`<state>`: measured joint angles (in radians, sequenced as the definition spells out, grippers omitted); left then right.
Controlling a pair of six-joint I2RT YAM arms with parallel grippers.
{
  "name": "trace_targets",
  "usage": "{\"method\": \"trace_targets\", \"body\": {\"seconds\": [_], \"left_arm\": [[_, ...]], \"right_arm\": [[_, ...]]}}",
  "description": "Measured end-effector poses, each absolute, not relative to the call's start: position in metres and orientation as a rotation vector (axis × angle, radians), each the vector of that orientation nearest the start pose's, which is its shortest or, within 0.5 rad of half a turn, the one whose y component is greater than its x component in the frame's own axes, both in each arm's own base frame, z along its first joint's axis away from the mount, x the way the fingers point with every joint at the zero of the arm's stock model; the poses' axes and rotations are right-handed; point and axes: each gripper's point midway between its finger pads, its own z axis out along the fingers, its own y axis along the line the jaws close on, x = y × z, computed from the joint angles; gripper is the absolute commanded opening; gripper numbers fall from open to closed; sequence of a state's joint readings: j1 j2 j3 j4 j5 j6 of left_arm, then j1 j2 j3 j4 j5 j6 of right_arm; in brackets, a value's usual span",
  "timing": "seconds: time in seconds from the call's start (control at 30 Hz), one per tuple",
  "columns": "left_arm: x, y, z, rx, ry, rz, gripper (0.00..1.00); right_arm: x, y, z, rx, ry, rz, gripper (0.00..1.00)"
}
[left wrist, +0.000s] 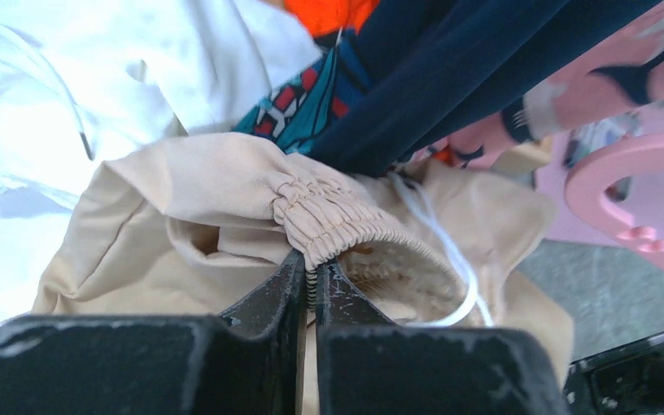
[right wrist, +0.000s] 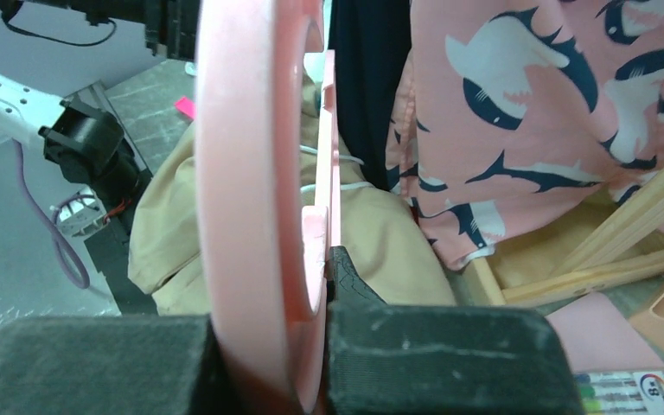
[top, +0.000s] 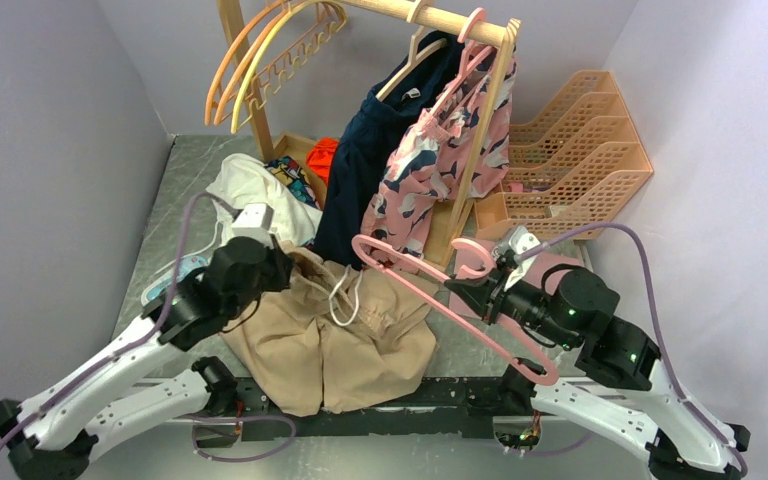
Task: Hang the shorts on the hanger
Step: Hang the shorts on the hanger.
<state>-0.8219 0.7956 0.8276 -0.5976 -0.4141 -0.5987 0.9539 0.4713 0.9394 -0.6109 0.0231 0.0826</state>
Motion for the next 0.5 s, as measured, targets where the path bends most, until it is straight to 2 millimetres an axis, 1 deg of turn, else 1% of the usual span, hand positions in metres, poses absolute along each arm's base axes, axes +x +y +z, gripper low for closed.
{"method": "trace_targets", "body": {"seconds": [0.1, 0.17, 0.33, 0.43, 0.5], "left_arm": [[0.214, -0.151, 0.232, -0.050, 2.026, -0.457, 0.07], [0.213, -0.147, 0.239, -0.066, 2.000, -0.463, 0.07], [0.216, -0.146, 0.232, -0.072, 2.021, -0.426, 0.07], [0.217, -0.146, 0.225, -0.064, 2.043, -0.404, 0.07], [0.216, -0.145, 0.226, -0.064, 2.040, -0.404, 0.07]], "right_arm": [[0.126, 0.174, 0.329, -0.727, 1.592, 0.738, 0.00], [0.125, 0.174, 0.328, -0.735, 1.592, 0.735, 0.00], [0.120, 0.179, 0.315, -0.796, 1.638, 0.746, 0.00], [0.121, 0.184, 0.306, -0.823, 1.673, 0.743, 0.00], [0.123, 0.189, 0.301, -0.841, 1.697, 0.741, 0.00]]}}
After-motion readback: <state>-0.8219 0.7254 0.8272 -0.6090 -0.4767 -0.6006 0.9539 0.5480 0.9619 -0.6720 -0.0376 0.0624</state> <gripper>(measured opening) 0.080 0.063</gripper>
